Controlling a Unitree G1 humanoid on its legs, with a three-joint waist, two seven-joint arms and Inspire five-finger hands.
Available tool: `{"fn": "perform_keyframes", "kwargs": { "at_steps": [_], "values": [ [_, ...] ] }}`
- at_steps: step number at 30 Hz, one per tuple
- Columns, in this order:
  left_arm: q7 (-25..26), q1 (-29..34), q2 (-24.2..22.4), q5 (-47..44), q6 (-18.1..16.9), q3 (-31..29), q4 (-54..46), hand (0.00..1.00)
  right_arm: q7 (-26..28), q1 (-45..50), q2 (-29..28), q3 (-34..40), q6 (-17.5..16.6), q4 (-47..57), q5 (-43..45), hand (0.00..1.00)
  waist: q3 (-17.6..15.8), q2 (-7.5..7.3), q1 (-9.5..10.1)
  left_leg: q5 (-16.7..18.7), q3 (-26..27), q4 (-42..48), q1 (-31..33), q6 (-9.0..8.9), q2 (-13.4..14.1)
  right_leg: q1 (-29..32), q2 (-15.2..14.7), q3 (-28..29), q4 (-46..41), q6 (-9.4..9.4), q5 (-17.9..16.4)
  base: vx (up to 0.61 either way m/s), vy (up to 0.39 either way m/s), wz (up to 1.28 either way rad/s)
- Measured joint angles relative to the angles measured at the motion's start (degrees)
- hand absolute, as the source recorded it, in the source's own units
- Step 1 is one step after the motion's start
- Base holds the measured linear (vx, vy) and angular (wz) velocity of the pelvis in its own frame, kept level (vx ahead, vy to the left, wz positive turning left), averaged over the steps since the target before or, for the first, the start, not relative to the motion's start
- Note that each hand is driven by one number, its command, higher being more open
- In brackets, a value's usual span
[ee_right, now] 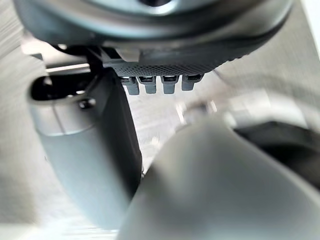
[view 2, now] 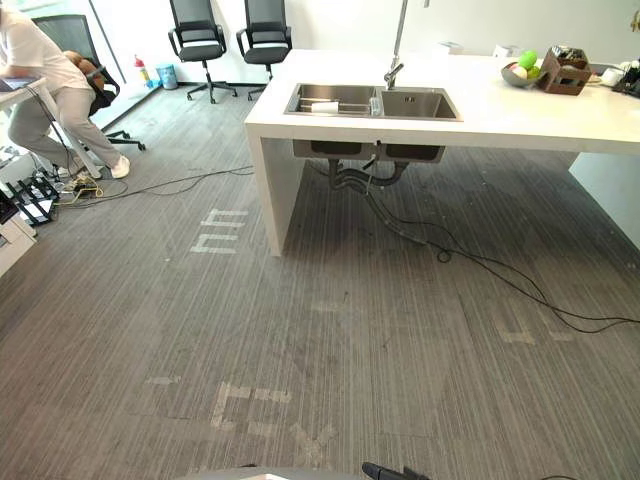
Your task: Walk over to the sink, pick up the cup, carry it to the dishwasher, place the cup inside the dishwasher, then close the dishwasher door
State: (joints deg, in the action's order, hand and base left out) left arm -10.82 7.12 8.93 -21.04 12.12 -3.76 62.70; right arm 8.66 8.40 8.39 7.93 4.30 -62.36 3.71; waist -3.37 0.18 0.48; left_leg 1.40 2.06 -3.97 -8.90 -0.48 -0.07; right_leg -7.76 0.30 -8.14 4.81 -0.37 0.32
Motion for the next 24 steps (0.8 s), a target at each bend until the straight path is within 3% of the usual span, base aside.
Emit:
{"fn": "perform_keyframes", "kwargs": {
  "at_steps": [3, 9, 16, 24],
  "values": [
    [3.56, -0.63, 0.15, 5.16, -6.73, 2.14, -1.05, 1.0, -0.42, -2.83, 0.11, -1.74, 0.36, 0.12, -2.66, 1.0, -0.6, 0.15, 0.03, -0.08, -0.24, -0.21, 0.44, 0.1, -0.03, 0.47, 0.03, -0.26, -0.01, 0.12, -0.05, 0.0, 0.001, 0.01],
    [8.48, -1.26, -0.15, 7.75, -10.92, 3.14, -1.78, 1.0, 0.12, -5.12, -0.74, -2.07, 2.08, 0.14, 1.56, 1.0, -0.91, 0.03, -0.01, -0.1, -0.75, -0.69, 0.38, 0.12, -0.13, 0.45, -0.11, -1.09, -0.03, 1.43, -0.45, -0.01, 0.009, 0.04],
    [11.36, -2.05, -1.35, 7.63, -12.01, 3.03, -1.85, 1.0, 1.24, -6.19, -2.93, -1.69, 2.64, -0.2, 4.52, 1.0, -1.97, -0.15, -0.09, -0.08, -1.17, -0.69, -0.19, 0.09, -0.34, -0.36, -0.42, -1.69, -0.12, 2.39, -0.91, -0.04, 0.009, 0.05],
    [14.89, -2.49, -4.57, 3.99, -8.62, -2.6, -1.13, 1.0, 2.85, -5.61, -2.76, 0.83, 3.03, -0.43, 8.92, 1.0, -2.0, -0.13, -0.24, 0.08, -1.08, -0.46, -1.19, -0.09, -0.49, -1.08, -0.78, -1.74, -1.08, 3.03, -1.4, -0.05, 0.001, 0.0]
  ]
}}
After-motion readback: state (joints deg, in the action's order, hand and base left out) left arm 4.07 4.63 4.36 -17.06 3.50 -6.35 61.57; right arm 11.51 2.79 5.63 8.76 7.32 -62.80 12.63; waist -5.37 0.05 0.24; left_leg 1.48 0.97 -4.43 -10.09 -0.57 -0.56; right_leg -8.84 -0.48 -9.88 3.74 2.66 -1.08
